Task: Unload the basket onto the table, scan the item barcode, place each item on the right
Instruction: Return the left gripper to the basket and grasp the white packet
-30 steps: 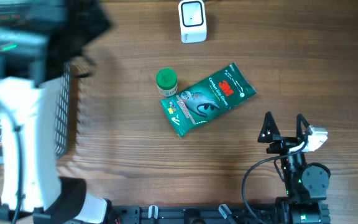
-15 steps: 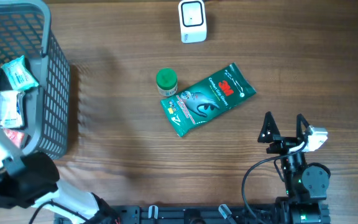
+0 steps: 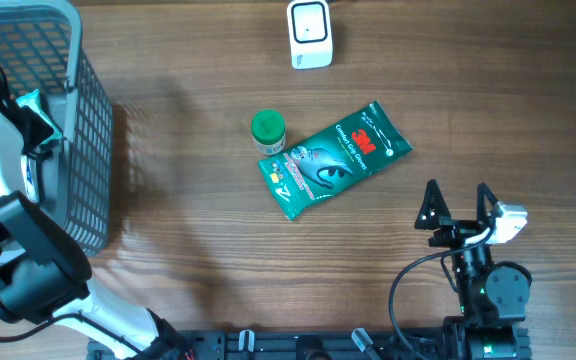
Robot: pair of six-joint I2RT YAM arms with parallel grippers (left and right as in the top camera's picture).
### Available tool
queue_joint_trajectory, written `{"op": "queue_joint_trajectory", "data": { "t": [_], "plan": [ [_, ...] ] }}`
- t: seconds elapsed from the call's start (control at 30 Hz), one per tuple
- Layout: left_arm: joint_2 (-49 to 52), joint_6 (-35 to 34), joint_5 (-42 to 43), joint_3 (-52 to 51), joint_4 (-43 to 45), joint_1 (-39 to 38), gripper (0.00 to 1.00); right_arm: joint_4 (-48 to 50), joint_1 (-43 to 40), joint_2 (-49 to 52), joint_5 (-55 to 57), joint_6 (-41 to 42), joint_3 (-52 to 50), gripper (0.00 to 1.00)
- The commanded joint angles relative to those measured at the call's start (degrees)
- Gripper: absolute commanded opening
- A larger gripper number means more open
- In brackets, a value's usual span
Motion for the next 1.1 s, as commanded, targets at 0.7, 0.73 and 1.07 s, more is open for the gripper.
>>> {"op": "queue_joint_trajectory", "data": {
  "t": [0.7,0.73,1.07],
  "plan": [
    [9.49,23.65,6.82,-0.85,-1.49,0.22,0.99,0.17,-0.17,0.04,-0.46,-0.11,-0.07,1.00],
    [9.51,23.67,6.49,-0.85,-1.49,0.22,0.97,0.17,-0.17,0.04,-0.46,-0.11,-0.07,1.00],
    [9.57,23.45,4.48,-0.85,2.01,2.78,0.95,0.17,-0.17,0.04,-0.46,-0.09,-0.07,1.00]
  ]
}}
